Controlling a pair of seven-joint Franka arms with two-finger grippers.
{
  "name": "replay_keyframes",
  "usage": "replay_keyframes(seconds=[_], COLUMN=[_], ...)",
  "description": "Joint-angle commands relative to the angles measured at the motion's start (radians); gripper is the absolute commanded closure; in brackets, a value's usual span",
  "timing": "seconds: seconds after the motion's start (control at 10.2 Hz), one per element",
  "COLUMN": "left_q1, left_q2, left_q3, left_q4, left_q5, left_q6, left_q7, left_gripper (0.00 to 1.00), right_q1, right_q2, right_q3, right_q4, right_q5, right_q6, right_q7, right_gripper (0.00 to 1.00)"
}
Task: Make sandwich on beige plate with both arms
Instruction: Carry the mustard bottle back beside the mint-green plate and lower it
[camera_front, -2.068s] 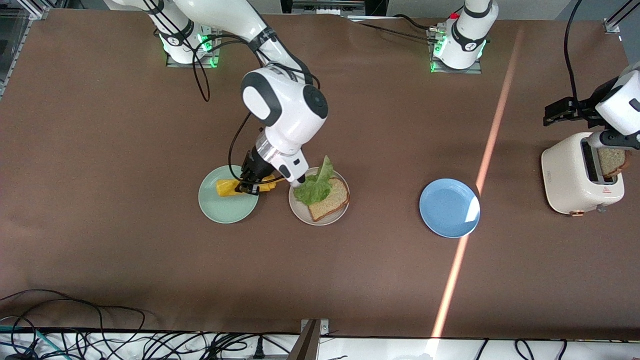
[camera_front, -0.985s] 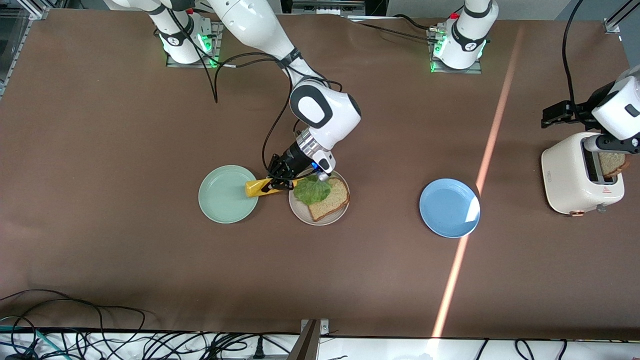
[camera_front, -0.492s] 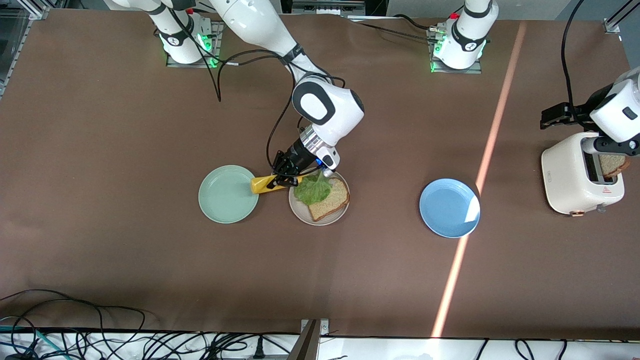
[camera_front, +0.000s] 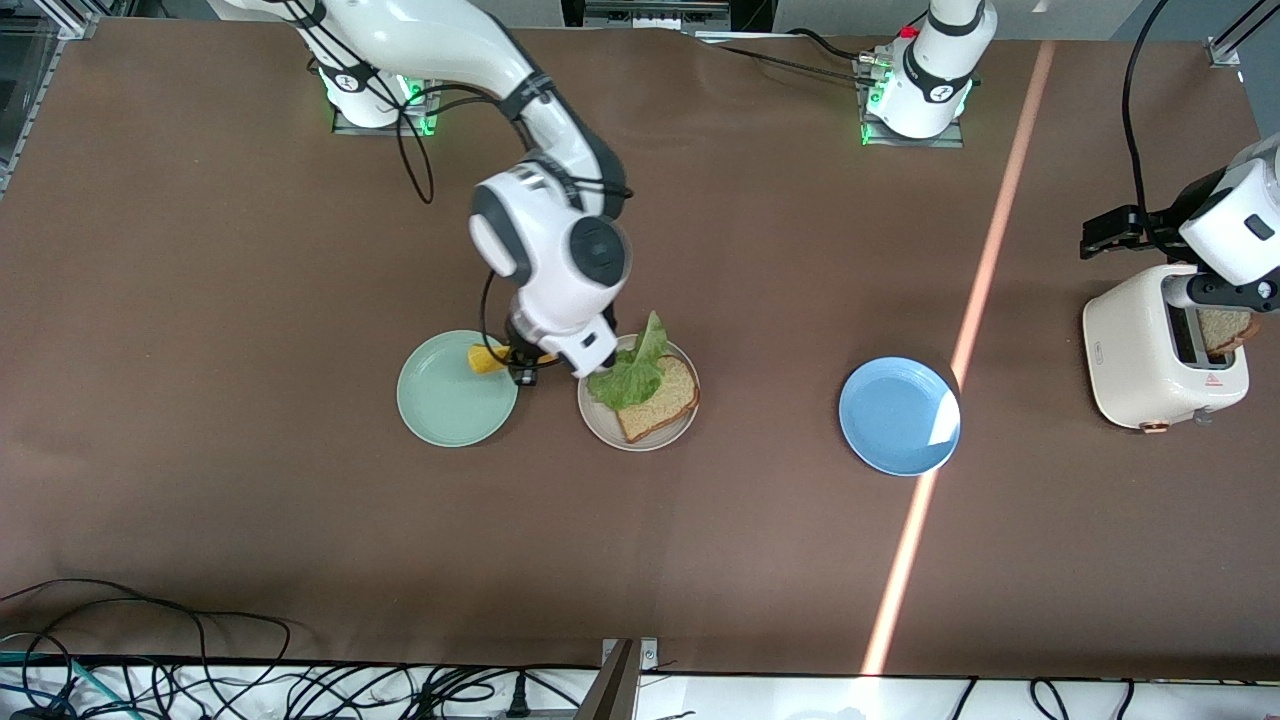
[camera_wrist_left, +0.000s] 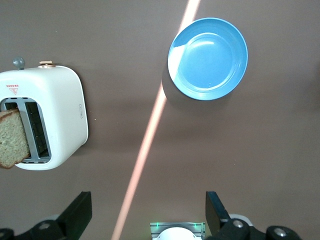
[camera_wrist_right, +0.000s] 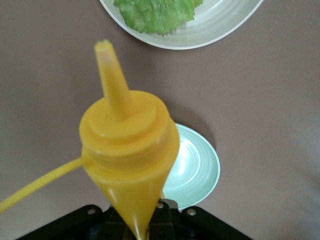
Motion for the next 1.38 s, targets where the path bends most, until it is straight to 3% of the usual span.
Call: replay_keyframes(seconds=[0.0, 0.79, 1.28], left_q1=[0.000, -0.016, -0.023], left_q2=[0.019, 0.034, 0.034], left_q3=[0.000, 0.000, 0.000], left_q4=[0.024, 0.053, 0.045], left_q5=[-0.016, -0.013, -0.011], left_q6=[-0.014, -0.014, -0.031], left_q7=[-0.009, -0.012, -0.011], left_gripper=[0.00, 0.00, 0.00], right_q1=[-0.094, -0.501, -0.691], right_q2=[-0.056, -0.036, 0.090], right_q3=[0.026, 0.022, 0.022], right_q4=[-0.012, -0.083, -0.098], right_q5=[0.177, 0.753, 0.947], right_q6=[-0.023, -0.112, -0.199], right_q7=[-0.136, -0.793, -1.195], right_gripper=[0.92, 0.92, 0.92])
